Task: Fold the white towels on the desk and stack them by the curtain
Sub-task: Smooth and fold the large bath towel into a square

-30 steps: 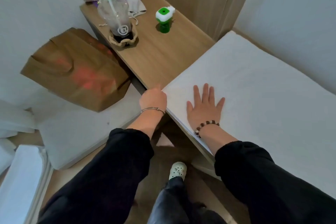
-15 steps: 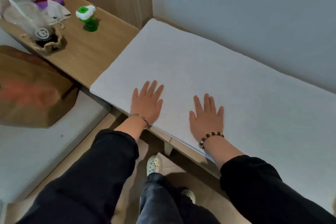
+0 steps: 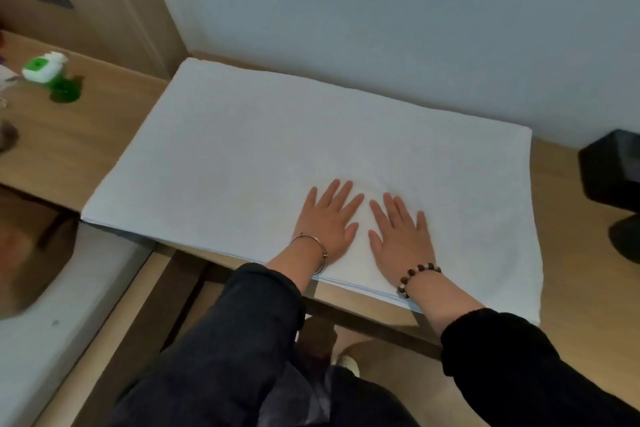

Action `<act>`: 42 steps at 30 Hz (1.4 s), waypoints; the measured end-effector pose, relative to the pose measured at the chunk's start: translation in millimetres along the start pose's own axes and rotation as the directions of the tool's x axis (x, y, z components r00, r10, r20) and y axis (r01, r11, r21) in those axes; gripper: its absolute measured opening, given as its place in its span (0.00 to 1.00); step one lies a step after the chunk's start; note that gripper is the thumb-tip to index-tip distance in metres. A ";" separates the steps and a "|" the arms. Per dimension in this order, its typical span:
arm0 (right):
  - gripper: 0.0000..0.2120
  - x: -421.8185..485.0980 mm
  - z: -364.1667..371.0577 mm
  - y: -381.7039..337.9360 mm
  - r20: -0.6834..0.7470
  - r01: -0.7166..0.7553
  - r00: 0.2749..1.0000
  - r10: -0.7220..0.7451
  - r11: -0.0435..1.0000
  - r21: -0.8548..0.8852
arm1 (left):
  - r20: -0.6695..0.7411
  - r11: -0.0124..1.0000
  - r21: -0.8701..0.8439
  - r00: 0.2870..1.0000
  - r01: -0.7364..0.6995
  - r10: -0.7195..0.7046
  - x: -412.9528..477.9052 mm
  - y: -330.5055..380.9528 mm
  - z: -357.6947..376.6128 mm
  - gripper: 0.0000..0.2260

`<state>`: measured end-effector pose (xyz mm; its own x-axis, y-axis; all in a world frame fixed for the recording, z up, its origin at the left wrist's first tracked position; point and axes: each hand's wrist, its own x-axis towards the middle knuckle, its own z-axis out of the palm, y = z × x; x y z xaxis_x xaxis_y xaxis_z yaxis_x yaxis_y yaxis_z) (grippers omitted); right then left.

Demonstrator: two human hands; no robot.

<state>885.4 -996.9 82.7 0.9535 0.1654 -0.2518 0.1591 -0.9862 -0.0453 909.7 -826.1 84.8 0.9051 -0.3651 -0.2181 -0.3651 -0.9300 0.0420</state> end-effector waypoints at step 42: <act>0.18 -109.2 -22.9 155.7 0.446 -0.681 0.604 0.661 0.137 0.719 | 0.089 0.896 0.038 0.894 -0.443 0.438 -38.1 72.5 -4.7 0.28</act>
<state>811.9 -1168.6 125.3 0.5669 -0.5502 -0.6131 -0.8116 -0.2454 -0.5302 849.8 -879.7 100.7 0.6300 -0.7305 -0.2634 -0.7360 -0.6699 0.0976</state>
